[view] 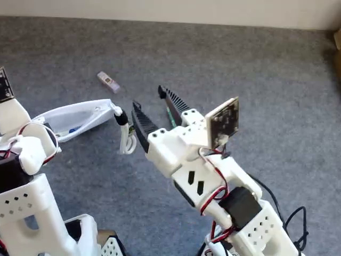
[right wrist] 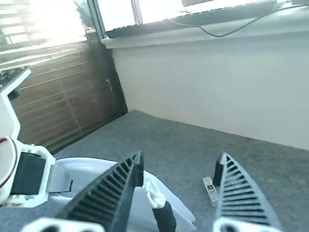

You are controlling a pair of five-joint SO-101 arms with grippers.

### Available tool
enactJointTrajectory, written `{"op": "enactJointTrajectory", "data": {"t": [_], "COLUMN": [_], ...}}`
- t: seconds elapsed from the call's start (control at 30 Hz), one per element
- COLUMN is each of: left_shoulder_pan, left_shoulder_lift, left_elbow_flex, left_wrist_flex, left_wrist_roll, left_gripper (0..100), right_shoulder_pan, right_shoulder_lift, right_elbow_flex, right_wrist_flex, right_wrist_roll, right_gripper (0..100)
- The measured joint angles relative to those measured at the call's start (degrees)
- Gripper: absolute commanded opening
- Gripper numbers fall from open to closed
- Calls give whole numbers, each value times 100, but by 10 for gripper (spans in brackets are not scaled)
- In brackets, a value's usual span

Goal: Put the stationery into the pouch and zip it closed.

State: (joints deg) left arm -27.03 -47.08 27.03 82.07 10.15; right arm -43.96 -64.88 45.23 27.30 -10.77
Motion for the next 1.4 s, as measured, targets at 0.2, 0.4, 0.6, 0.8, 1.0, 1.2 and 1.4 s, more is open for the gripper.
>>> {"op": "enactJointTrajectory", "data": {"t": [0.2, 0.4, 0.6, 0.8, 1.0, 1.2, 1.4], "left_shoulder_pan": [-308, -615, -633, -633, -633, -633, -633], "left_shoulder_lift": [0, 0, 0, 0, 0, 0, 0], "left_elbow_flex": [0, 18, 18, 18, 18, 18, 18], "left_wrist_flex": [9, 9, 9, 9, 9, 9, 9], "left_wrist_roll": [0, 0, 0, 0, 0, 0, 0], "left_gripper": [7, 7, 7, 7, 7, 7, 7], "right_shoulder_pan": [299, 378, 747, 958, 1046, 1204, 1380], "right_shoulder_lift": [923, 2101, 3244, 4545, 6013, 7358, 8659], "right_elbow_flex": [-185, -589, -1011, -1556, -2330, -3552, -5380], "right_wrist_flex": [0, 0, 0, 0, 0, 818, 2259], "right_wrist_roll": [0, 0, 0, -765, -862, -862, -862], "right_gripper": [224, 224, 224, 224, 224, 224, 224]}}
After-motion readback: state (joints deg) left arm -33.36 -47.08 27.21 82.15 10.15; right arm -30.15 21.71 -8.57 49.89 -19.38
